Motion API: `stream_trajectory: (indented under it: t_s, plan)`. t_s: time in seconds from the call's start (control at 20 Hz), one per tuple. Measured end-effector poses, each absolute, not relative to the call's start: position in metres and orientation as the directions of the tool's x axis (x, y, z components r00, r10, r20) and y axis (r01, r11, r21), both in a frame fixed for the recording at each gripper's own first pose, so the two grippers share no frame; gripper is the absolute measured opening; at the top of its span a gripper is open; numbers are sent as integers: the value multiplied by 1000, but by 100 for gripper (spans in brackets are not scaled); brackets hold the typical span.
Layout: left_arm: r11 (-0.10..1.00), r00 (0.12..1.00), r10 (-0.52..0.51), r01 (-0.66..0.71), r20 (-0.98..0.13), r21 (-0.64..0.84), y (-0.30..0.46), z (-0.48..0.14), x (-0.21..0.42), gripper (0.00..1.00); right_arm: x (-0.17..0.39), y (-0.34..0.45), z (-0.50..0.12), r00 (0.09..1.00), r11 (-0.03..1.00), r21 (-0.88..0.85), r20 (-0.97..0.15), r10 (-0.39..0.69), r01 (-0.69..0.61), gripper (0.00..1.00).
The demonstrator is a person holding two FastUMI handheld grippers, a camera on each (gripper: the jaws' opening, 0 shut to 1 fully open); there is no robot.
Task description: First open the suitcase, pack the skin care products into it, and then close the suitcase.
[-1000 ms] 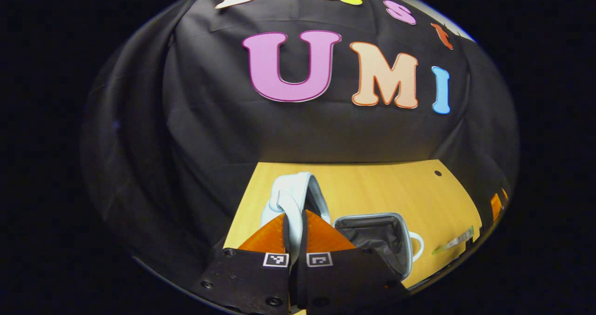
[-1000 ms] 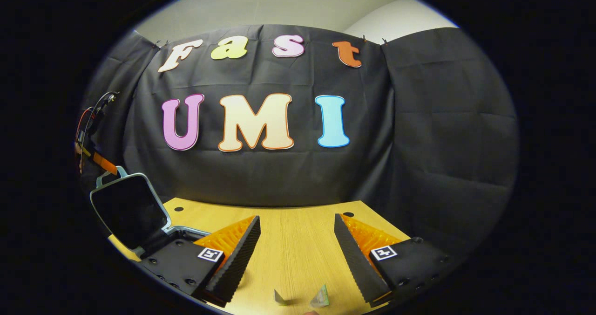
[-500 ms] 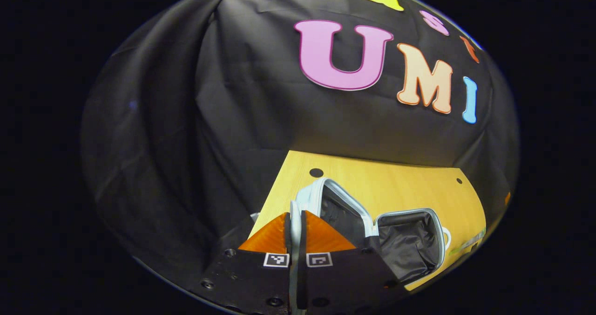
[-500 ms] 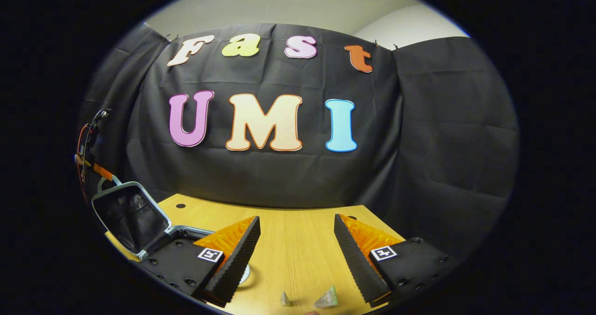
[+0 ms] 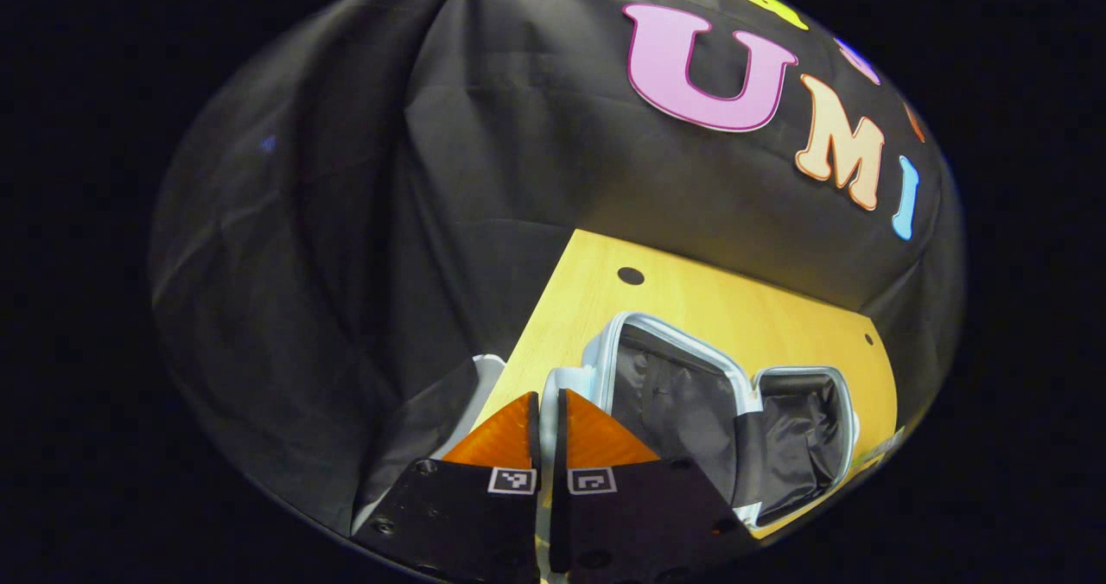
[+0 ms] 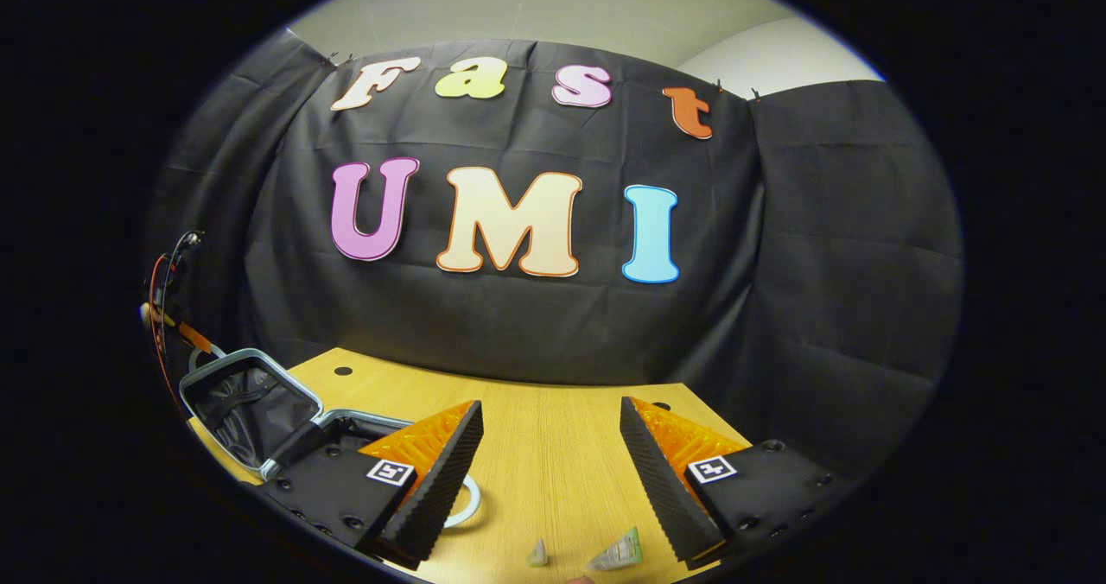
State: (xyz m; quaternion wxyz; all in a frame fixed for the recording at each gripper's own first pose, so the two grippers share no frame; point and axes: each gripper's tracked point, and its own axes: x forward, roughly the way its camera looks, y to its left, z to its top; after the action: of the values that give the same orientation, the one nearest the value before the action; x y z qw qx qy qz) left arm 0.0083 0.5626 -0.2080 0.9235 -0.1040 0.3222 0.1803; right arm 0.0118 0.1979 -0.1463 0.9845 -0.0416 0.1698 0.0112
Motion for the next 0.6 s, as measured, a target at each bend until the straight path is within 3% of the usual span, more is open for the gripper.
stream_trajectory:
  t_s: [0.45,0.55,0.6]
  plan:
    - [841,672,344,-531,-656,-102,587,-267,-10,1,8,188,-148,938,989,-143,-347,-7,-46,99]
    - [814,656,378,-572,-653,-103,594,-273,-19,5,8,187,-140,945,987,-154,-326,-4,-49,99]
    - [801,646,388,-589,-657,-107,597,-277,-23,14,9,190,-138,946,988,-141,-325,8,-57,99]
